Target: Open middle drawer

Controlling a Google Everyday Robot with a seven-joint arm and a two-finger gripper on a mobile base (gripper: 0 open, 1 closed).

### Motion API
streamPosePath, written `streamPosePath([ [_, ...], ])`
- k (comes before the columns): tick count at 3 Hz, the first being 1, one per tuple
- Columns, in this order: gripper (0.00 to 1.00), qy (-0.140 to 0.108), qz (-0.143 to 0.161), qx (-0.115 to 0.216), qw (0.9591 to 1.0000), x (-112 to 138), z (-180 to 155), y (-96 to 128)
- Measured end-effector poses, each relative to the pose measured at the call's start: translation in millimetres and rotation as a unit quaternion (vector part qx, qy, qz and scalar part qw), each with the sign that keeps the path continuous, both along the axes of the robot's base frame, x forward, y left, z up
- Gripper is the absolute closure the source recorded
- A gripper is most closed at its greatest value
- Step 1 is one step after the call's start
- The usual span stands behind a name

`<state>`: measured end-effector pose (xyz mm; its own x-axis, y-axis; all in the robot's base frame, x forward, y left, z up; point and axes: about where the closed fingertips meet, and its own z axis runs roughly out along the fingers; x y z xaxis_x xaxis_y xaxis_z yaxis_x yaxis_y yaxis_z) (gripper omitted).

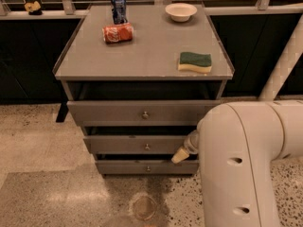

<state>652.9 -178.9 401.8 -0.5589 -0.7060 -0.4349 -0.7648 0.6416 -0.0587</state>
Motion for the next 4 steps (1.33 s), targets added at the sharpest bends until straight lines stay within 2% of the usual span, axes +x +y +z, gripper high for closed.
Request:
streamPosePath([
  [3,0.88,0.000,0.000,0.000,1.0000,0.0,-0.1,0.1],
  [4,1.00,0.000,0.000,0.000,1.0000,-0.1,0.0,0.1],
])
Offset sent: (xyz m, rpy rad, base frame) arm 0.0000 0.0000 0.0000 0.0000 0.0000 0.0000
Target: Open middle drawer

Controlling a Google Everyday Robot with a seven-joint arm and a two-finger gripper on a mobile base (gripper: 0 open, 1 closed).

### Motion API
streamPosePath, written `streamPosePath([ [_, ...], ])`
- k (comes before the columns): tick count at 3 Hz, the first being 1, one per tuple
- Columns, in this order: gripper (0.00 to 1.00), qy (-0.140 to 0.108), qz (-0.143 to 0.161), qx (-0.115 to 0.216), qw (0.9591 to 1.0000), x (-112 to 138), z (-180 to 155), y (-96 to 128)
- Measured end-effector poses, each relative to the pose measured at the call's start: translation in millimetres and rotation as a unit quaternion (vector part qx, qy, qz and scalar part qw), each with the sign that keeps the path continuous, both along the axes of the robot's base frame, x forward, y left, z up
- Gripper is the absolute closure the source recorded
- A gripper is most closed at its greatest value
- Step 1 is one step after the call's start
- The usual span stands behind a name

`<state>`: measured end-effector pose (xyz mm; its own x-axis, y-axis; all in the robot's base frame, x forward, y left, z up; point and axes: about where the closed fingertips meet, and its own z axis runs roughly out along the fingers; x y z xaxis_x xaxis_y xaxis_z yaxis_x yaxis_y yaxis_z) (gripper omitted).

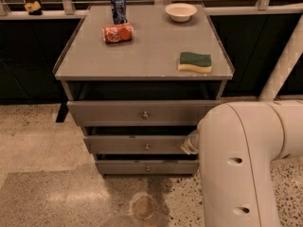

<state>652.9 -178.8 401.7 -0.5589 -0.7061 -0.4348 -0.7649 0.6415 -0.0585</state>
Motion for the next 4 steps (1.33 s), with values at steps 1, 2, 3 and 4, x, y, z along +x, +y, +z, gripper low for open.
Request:
streamPosePath([
  [1,1.00,0.000,0.000,0.000,1.0000,0.0,2.5,0.0],
  [2,1.00,-0.007,0.005,-0.001,1.0000,-5.5,7.7,5.8],
  [3,1.00,-0.007,0.005,-0.001,1.0000,-5.5,11.4,5.8],
  [4,1.00,-0.004,0.005,-0.001,1.0000,-10.1,13.0,7.1],
])
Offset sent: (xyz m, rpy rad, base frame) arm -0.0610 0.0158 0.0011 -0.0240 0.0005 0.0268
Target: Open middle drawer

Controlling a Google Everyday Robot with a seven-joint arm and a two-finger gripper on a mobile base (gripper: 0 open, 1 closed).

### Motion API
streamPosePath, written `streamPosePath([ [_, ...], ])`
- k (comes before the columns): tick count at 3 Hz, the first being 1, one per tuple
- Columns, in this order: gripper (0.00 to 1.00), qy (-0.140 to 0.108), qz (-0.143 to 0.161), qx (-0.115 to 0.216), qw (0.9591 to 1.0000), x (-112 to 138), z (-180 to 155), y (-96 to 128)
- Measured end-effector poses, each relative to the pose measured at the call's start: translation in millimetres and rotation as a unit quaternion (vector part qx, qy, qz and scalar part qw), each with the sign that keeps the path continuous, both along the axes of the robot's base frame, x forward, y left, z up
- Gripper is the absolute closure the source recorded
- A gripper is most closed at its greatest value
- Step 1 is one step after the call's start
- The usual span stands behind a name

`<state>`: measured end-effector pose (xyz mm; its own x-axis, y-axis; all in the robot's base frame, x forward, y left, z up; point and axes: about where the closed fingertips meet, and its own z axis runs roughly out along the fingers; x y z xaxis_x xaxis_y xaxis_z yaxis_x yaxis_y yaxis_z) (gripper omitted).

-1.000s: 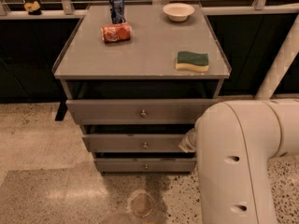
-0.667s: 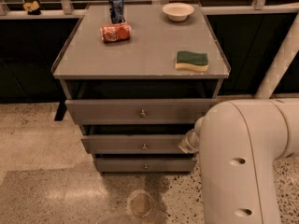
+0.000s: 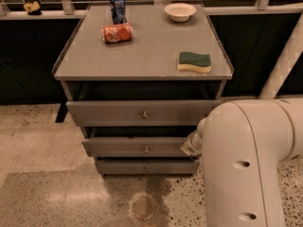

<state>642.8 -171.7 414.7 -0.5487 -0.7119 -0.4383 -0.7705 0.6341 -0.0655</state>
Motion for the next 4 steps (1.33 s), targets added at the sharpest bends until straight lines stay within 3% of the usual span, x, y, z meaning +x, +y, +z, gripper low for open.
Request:
streamPosePath([
  [4,1.00,0.003,0.009,0.009,0.9999,-9.8,-3.4,0.1],
])
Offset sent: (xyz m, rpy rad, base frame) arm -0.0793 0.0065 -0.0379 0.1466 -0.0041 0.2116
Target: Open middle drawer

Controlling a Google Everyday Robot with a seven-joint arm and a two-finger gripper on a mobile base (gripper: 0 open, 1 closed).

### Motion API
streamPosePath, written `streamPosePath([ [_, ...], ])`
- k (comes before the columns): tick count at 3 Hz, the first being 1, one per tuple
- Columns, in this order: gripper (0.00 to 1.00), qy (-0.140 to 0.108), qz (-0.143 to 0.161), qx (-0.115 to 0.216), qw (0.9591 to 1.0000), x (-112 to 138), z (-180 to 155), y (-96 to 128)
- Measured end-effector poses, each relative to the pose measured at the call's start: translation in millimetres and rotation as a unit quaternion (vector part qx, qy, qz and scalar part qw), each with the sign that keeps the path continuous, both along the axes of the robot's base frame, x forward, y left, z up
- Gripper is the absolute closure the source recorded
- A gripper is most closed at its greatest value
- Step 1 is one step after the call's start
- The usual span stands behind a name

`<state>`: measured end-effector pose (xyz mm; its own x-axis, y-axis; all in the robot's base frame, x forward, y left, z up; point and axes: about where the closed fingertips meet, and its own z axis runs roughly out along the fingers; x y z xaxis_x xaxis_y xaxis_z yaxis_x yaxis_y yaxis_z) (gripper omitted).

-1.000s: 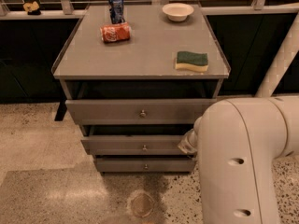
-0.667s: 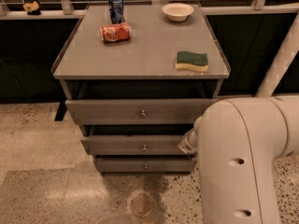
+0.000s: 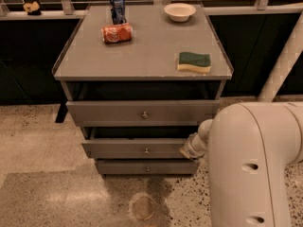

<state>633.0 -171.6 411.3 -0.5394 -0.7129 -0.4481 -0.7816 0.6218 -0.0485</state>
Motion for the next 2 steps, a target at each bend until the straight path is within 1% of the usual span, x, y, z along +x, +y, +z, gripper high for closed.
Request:
streamPosePath([
  [1,1.00,0.005,0.000,0.002,1.0000,-6.3,1.7,-0.4],
  [2,1.00,0.005,0.000,0.002,1.0000,-6.3,5.9,-0.4],
])
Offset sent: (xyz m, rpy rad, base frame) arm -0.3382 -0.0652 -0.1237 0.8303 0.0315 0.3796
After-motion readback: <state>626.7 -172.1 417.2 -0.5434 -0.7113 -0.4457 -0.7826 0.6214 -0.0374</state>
